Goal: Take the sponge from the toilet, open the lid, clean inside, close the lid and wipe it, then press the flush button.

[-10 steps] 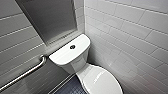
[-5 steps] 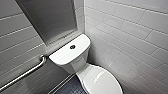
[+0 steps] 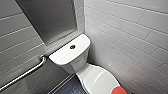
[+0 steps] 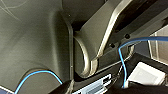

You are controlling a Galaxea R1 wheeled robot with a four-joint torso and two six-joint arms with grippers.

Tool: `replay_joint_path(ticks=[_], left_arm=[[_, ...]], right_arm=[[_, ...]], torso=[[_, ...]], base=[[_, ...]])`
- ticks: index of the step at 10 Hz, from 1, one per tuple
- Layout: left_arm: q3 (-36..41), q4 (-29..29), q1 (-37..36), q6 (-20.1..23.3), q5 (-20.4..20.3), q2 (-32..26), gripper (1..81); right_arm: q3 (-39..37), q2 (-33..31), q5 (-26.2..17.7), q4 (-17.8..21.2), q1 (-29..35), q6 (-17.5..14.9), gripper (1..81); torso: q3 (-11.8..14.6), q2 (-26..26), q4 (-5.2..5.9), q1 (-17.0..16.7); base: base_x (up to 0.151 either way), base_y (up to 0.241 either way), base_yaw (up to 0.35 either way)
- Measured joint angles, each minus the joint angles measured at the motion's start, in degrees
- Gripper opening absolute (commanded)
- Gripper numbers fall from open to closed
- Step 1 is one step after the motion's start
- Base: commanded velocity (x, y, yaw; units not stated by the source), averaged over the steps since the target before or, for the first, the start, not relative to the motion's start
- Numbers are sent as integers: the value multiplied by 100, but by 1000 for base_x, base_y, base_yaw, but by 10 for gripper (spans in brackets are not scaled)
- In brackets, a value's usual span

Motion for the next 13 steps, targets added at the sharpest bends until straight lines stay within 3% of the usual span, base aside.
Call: replay_joint_path(ticks=[4, 6, 10, 13], left_arm=[[-5, -2, 11, 0, 6, 0, 811], [-44, -5, 11, 0, 6, 9, 811], [-151, -9, 15, -2, 6, 34, 811], [-157, -11, 26, -2, 6, 41, 811]], right_arm=[[-670, 1434, -991, -51, 978, 9, 10], [-1356, 2280, -1476, -79, 1334, 11, 10], [-2743, 3532, -1980, -118, 1898, 11, 10], [-3799, 4328, -2108, -151, 2000, 11, 10]], torso=[[0, 0, 0, 0], [0, 0, 0, 0], [0, 2, 0, 0], [0, 2, 0, 0]], base=[[0, 0, 0], [0, 0, 0], [0, 0, 0], [0, 0, 0]])
